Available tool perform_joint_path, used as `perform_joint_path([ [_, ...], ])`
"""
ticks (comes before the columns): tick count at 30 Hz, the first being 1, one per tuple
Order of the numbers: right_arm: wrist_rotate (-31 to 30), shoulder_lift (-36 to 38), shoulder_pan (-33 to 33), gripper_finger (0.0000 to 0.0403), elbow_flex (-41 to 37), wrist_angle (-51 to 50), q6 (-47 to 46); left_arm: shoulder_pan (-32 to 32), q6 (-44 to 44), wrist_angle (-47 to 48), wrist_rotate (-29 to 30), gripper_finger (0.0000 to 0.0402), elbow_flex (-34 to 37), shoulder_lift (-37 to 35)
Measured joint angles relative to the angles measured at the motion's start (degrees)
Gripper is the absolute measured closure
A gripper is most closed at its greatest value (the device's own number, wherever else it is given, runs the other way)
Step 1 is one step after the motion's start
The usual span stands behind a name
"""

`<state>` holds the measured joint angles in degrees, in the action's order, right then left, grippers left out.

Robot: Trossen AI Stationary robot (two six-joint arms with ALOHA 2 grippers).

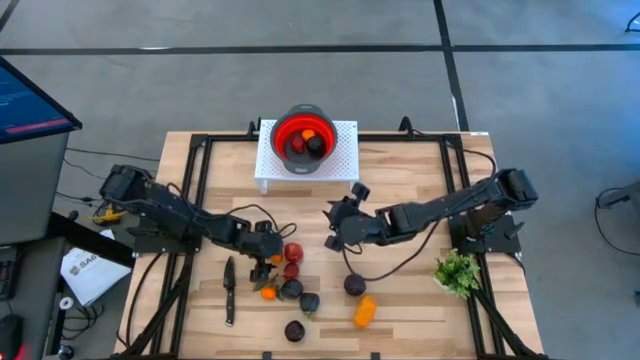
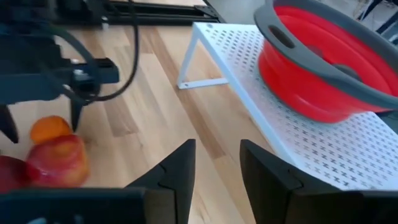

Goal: Pick & Place Fruit
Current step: Put the orange into the red strainer bowl

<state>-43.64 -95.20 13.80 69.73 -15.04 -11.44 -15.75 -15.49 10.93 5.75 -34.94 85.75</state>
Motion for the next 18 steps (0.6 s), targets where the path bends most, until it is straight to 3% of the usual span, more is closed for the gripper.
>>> perform_joint_path([
  [12,-0.17,0.0,-2.29,0.0284,0.0,-1.86,-0.04,0.04,-1.5,-0.9,1.3,0.0239,-0.02,-0.55],
  [18,-0.17,0.0,-2.27,0.0284,-0.33,-7.64,-2.91,0.76,-1.53,5.09,1.1,0.0257,-0.05,-10.95],
])
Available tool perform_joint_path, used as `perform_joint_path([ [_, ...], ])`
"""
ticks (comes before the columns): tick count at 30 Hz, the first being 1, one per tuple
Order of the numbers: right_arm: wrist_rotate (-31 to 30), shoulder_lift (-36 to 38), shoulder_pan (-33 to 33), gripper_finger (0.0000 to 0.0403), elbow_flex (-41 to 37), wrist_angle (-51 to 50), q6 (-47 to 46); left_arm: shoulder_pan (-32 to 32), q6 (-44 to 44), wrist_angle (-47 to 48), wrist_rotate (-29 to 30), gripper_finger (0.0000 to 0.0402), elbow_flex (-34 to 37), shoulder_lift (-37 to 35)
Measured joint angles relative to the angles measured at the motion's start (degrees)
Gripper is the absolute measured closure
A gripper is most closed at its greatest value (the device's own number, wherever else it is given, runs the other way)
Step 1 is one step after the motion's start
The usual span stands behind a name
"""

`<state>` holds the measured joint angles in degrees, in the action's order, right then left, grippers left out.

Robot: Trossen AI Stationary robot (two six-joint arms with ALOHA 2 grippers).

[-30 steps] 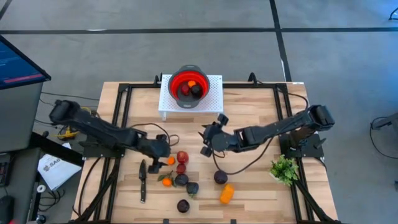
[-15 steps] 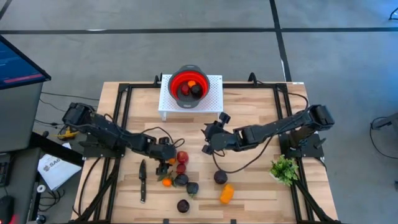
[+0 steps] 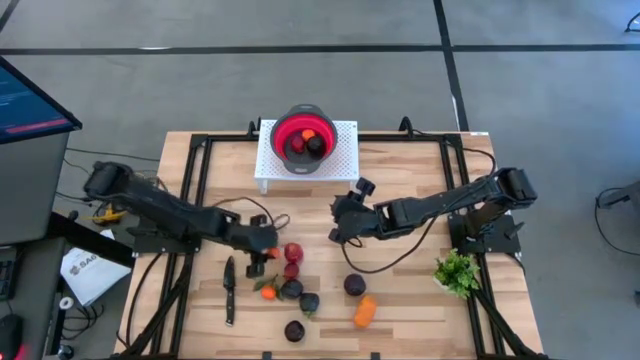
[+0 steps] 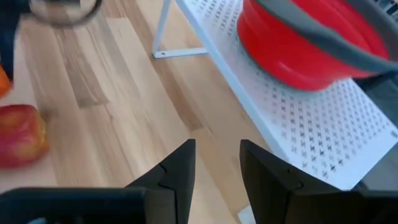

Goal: Pick & Place Fruit
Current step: Put the orange into the red strainer bowl

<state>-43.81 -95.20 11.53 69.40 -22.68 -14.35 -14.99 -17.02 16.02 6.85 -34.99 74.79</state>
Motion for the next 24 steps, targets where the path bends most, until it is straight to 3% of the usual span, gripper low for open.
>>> perform_joint_path([
  [6,0.0,-0.02,0.0,0.0284,-5.4,5.88,-1.2,6.06,1.84,5.29,4.63,0.0245,-6.12,-15.29],
  [10,0.0,-0.02,-0.31,0.0284,-8.83,11.21,-1.35,13.16,11.1,5.73,4.78,0.0244,-14.26,-17.84],
  [16,0.01,-0.04,-0.87,0.0284,-9.55,11.53,-3.6,25.06,24.86,8.49,4.74,0.0243,-27.25,-10.09],
  [20,0.02,-0.04,-0.83,0.0284,-9.59,11.57,-4.81,32.71,28.24,10.13,4.22,0.0243,-35.35,-2.0],
  [24,0.04,-0.04,-0.81,0.0284,-9.59,11.25,-5.75,39.61,28.62,12.77,0.09,0.0243,-41.29,5.97],
])
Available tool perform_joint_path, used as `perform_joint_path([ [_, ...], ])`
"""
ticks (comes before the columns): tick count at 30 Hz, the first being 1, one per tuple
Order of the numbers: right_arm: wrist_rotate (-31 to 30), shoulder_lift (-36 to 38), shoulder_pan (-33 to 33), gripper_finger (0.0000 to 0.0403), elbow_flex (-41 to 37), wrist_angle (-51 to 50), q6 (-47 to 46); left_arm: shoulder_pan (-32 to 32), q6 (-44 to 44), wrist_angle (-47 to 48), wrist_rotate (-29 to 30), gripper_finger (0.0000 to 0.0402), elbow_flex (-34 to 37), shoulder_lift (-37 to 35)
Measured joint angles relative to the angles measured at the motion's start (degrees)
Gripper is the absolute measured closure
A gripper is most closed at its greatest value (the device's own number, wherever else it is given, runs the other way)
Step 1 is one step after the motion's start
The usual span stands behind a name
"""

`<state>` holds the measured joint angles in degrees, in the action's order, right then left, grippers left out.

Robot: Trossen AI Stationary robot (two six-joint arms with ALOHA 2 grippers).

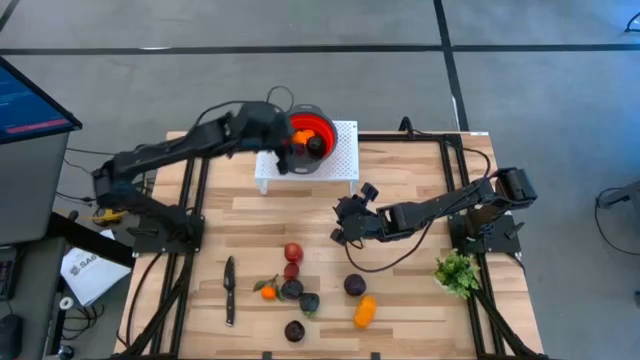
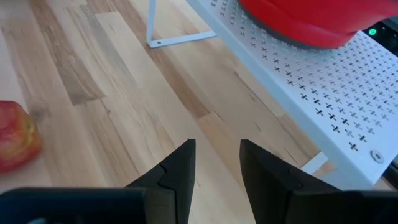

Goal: Pick & Place Fruit
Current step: Put the orange into the red strainer bowl, then put the plum into the red strainer bowl

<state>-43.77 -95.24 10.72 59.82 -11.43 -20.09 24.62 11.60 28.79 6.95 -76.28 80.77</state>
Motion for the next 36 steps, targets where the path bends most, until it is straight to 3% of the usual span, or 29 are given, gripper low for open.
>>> perform_joint_path([
  [10,0.04,0.0,0.0,0.0284,-0.01,0.03,-0.11,9.09,-1.36,-0.96,-1.41,0.0241,-2.83,10.62],
  [36,0.22,0.0,-0.28,0.0284,0.01,0.15,-0.92,9.49,-3.05,-6.6,-1.43,0.0179,-2.76,14.26],
])
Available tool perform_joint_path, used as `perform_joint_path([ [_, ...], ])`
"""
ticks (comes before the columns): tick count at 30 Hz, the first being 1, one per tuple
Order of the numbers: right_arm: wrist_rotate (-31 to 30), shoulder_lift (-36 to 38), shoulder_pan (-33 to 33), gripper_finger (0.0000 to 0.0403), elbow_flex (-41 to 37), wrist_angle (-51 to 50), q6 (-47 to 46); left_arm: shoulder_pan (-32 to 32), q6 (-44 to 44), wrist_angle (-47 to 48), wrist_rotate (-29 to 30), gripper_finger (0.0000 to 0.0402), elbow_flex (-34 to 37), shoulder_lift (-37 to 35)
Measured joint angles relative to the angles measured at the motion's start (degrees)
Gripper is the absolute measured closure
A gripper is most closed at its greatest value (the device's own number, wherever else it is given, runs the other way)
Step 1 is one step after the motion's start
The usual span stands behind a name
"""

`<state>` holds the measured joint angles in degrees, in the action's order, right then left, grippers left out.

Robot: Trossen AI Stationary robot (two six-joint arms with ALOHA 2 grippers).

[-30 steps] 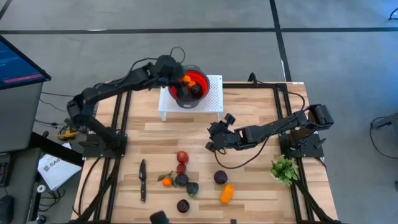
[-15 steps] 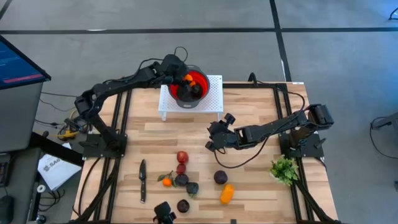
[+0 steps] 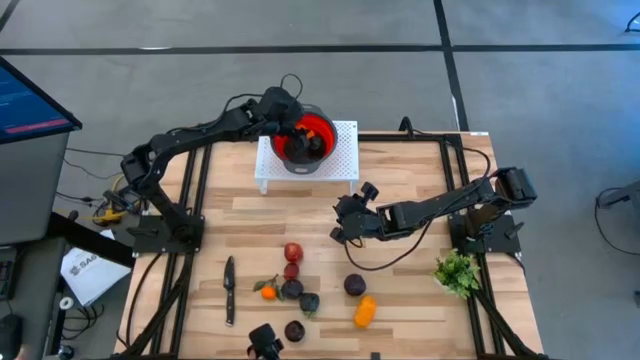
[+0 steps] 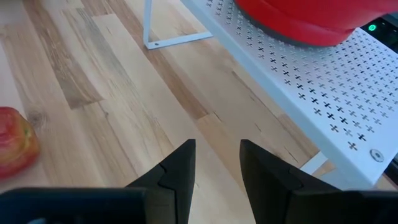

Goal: Pick & Place Fruit
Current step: Put the plum into the red strainer bowl

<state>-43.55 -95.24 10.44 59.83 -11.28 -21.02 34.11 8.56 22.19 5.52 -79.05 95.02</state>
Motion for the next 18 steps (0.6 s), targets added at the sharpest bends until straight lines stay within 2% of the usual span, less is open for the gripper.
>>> perform_joint_path([
  [4,0.02,0.0,-0.64,0.0284,0.01,-0.02,3.27,-0.32,0.07,-0.13,-0.39,0.0174,0.15,-2.42],
  [9,1.03,0.01,-0.81,0.0284,0.03,-0.97,5.97,-2.94,0.06,-0.13,-4.65,0.0179,0.09,-8.86],
  [13,10.84,2.46,-0.74,0.0284,1.52,-5.95,9.0,-6.38,0.5,-0.53,-6.98,0.0186,1.66,-15.02],
  [18,28.72,5.75,-0.33,0.0267,3.5,-12.56,9.28,-9.86,1.83,-0.48,-7.06,0.0195,8.99,-22.27],
])
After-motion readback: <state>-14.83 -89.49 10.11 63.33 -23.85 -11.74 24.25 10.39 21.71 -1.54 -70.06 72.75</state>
